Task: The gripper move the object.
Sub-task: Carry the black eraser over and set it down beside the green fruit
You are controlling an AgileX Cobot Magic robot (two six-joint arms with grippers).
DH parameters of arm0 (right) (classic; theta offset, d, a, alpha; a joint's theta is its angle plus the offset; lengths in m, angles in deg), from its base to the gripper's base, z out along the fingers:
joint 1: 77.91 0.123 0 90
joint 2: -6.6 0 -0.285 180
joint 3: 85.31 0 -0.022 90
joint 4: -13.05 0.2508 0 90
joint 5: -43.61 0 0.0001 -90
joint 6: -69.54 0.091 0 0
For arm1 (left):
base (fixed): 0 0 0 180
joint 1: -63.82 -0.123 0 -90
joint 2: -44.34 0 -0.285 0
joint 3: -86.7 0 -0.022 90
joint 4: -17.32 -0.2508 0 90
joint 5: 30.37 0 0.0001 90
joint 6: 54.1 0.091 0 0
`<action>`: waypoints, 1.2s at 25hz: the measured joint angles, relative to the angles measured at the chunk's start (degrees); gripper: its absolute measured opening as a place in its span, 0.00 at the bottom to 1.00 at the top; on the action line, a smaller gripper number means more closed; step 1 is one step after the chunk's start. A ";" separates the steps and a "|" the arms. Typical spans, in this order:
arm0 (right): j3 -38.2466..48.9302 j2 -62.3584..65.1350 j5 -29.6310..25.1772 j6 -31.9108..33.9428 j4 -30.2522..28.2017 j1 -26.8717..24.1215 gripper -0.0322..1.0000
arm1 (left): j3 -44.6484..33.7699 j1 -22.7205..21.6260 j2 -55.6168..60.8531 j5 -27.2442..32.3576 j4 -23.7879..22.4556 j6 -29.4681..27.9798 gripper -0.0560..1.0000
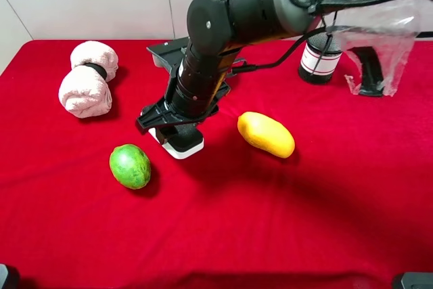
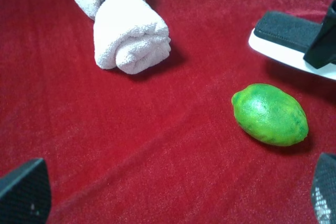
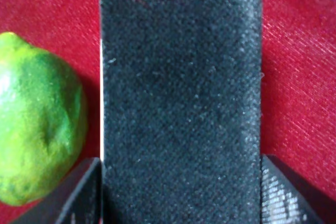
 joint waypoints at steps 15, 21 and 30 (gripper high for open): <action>0.00 -4.42 2.74 -0.21 -0.81 0.00 0.47 | 0.00 0.00 0.00 0.00 0.00 0.00 0.98; 0.00 -4.42 2.78 -0.21 -0.95 0.00 0.47 | 0.00 0.00 0.00 0.00 0.00 0.00 0.98; 0.00 -4.42 2.78 -0.21 -0.97 0.00 0.52 | 0.00 0.00 0.00 0.00 0.00 0.00 0.98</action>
